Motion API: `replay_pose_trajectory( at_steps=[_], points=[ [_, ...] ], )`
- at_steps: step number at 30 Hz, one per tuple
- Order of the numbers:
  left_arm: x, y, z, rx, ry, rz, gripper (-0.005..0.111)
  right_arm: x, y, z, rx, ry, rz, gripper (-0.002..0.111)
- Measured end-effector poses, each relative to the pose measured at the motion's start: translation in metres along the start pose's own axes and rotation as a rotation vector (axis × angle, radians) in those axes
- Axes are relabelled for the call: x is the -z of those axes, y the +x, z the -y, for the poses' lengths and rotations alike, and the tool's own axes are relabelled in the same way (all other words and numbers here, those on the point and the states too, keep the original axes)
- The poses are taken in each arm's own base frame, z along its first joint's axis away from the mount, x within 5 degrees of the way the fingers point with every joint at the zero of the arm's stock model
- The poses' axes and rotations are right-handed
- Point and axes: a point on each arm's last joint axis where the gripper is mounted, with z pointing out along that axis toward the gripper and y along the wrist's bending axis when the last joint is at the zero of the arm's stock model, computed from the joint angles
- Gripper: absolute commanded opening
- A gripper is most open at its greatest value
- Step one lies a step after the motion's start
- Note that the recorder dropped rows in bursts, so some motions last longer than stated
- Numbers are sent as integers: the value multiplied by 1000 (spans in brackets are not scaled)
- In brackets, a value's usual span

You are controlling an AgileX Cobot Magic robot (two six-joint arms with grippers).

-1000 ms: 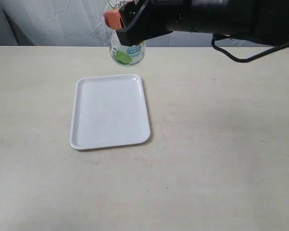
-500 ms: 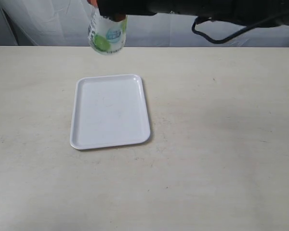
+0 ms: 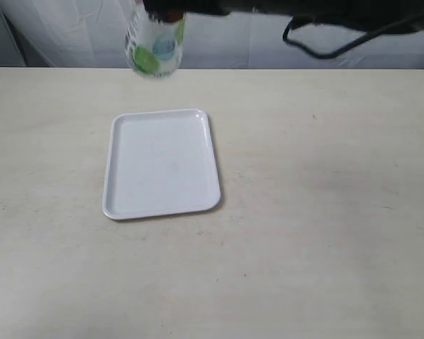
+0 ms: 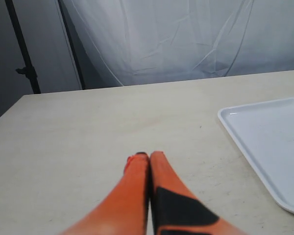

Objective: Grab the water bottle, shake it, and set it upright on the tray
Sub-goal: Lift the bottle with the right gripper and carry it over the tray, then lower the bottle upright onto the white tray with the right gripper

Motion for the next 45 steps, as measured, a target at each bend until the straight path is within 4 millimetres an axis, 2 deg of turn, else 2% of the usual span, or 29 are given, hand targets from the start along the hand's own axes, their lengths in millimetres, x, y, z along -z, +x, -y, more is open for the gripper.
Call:
replay_pose_trajectory(
  at_steps=[4,6,10,12,14,15,17,19,20,24,25,27,30,32,34,37,40,45],
  points=[
    [0,0,0,0,0,0,0,-24,67,6,-78,-21,-194,-1],
    [0,0,0,-2,0,0,0,-29,77,1,-104,-79,-218,-1],
    [0,0,0,-11,-2,0,0,-29,53,-20,-68,-163,-152,-1],
    [0,0,0,-18,-4,0,0,-29,46,-26,-19,-120,-150,-1],
    [0,0,0,-18,-4,0,0,-29,47,-17,20,35,-171,-1],
    [0,0,0,-18,-4,0,0,-28,48,-4,29,187,-184,-1],
    [0,0,0,-18,-4,0,0,-24,50,13,10,378,-200,-1],
    [0,0,0,-18,-4,0,0,-19,52,27,-43,463,-205,-1],
    [0,0,0,-18,-4,0,0,-18,50,27,-61,433,-194,-1],
    [0,0,0,-18,-4,0,0,-28,43,-19,20,-16,-148,-1],
    [0,0,0,-18,-4,0,0,-29,44,-29,53,-64,-155,-1],
    [0,0,0,-18,-4,0,0,-30,45,-30,80,6,-173,-1],
    [0,0,0,-18,-4,0,0,-23,46,5,11,373,-188,-1],
    [0,0,0,-18,-4,0,0,-14,46,23,-13,497,-199,-1],
    [0,0,0,-18,-4,0,0,-12,45,23,-3,463,-199,-1],
    [0,0,0,-18,-4,0,0,-20,40,0,35,241,-164,-1],
    [0,0,0,-18,-4,0,0,-27,37,-17,58,120,-143,-1],
    [0,0,0,-18,-4,0,0,-40,47,-9,35,132,-168,-1]
  ],
)
